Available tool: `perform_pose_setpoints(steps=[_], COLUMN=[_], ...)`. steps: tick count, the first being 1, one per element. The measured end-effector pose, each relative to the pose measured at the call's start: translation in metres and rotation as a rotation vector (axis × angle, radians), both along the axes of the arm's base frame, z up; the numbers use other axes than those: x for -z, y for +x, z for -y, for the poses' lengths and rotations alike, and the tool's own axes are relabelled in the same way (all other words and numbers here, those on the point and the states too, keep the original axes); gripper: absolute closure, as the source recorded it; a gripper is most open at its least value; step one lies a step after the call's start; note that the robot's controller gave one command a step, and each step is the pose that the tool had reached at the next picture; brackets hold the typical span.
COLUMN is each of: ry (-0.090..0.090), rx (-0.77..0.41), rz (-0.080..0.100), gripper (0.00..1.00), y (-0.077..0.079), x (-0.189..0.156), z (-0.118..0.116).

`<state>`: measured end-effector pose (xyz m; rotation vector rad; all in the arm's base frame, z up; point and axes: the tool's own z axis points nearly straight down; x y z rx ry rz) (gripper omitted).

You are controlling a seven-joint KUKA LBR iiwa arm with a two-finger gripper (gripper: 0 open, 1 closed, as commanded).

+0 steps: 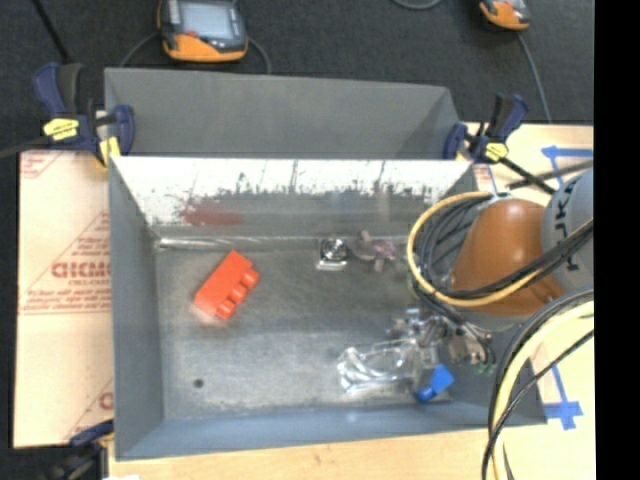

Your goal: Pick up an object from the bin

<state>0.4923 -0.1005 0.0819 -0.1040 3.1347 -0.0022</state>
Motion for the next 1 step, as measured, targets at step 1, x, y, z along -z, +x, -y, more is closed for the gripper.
perform_pose_setpoints(steps=[1], ry=[-0.001], rx=[0.043], rz=[0.004], gripper=[1.00], y=[-0.0043], x=[-0.1957], z=[0.0126])
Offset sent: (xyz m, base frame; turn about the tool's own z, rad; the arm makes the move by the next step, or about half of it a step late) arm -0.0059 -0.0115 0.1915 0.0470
